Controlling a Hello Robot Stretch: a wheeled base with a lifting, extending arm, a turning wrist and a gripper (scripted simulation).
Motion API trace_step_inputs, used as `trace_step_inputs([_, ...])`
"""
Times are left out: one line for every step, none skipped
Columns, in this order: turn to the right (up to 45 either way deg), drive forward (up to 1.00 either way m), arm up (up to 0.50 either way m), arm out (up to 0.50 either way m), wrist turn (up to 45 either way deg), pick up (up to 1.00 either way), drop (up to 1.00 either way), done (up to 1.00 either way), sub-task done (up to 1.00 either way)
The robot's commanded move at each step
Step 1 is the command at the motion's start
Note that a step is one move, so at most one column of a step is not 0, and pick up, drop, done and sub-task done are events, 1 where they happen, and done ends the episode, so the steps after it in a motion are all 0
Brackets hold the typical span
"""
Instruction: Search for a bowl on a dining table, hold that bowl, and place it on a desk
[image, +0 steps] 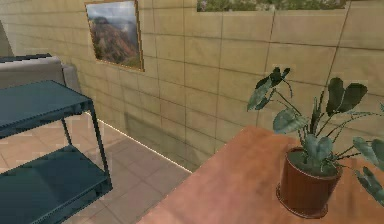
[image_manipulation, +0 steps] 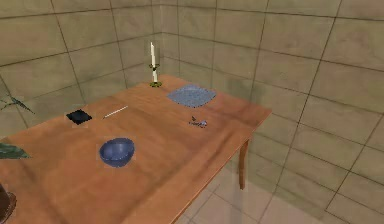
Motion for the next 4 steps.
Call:
trace_step_inputs([-18.0, 0.00, 0.00, 0.00, 0.0, 0.00, 0.00, 0.00, 0.00])
trace_step_inputs([0.0, 0.00, 0.50, 0.00, 0.0, 0.00, 0.00, 0.00, 0.00])
trace_step_inputs([0.0, 0.00, 0.38, 0.00, 0.0, 0.00, 0.00, 0.00, 0.00])
trace_step_inputs([0.0, 0.00, 0.00, 0.34, 0.0, 0.00, 0.00, 0.00, 0.00])
